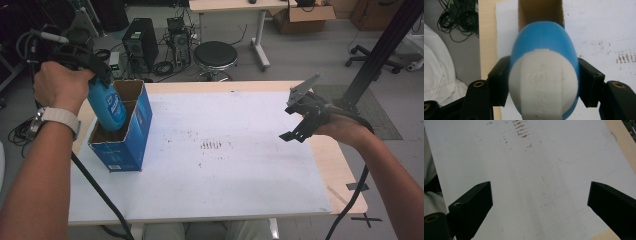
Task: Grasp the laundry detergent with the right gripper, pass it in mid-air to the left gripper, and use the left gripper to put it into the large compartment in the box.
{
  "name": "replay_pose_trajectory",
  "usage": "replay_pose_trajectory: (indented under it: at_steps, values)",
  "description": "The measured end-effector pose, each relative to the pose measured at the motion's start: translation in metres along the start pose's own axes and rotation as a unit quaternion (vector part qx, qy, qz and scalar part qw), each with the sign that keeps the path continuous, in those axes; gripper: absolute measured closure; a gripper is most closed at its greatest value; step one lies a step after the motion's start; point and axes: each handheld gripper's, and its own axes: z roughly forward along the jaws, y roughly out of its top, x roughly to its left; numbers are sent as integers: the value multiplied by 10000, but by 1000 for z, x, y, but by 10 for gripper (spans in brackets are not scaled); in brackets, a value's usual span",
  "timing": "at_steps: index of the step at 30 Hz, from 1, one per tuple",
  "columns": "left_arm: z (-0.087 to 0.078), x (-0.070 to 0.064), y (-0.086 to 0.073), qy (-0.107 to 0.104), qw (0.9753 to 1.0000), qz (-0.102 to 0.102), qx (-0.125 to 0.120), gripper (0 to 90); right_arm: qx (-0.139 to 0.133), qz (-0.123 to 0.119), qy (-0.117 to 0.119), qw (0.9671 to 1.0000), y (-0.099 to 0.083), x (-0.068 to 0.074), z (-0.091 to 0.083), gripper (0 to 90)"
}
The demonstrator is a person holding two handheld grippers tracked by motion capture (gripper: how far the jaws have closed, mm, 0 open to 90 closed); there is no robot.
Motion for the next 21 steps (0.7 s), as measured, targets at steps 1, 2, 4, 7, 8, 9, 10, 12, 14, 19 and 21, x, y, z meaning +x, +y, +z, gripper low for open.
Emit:
replay_pose_trajectory:
  at_steps: [1,2,4,7,8,9,10,12,14,19,21]
  values:
    - [4,0,-1,-3,10000,2,-5,383,9,3,-3,10000,-1,0,0,57]
    - [8,0,-3,-2,10000,4,-5,382,13,10,0,10000,-1,0,1,57]
    - [16,0,-5,-2,10000,3,-17,383,12,24,-3,10000,-3,0,1,57]
    - [29,-1,-10,-3,10000,-1,-47,383,25,28,-9,10000,-4,0,2,57]
    - [34,-1,-11,2,10000,12,-34,383,29,39,-9,10000,-5,1,2,57]
    - [40,-2,-14,14,10000,11,-45,383,28,26,-8,10000,-5,1,2,57]
    - [44,-2,-15,14,10000,10,-50,383,36,41,0,10000,-6,1,2,58]
    - [54,-2,-18,28,10000,44,-22,383,41,59,-9,10000,-6,0,3,58]
    - [63,-2,-21,34,10000,60,-20,383,53,67,-9,10000,-7,0,3,58]
    - [83,-4,-28,24,9999,123,21,384,50,79,-19,10000,-6,0,4,58]
    - [91,-5,-30,17,9999,149,50,383,58,85,-15,9999,-6,-1,4,58]
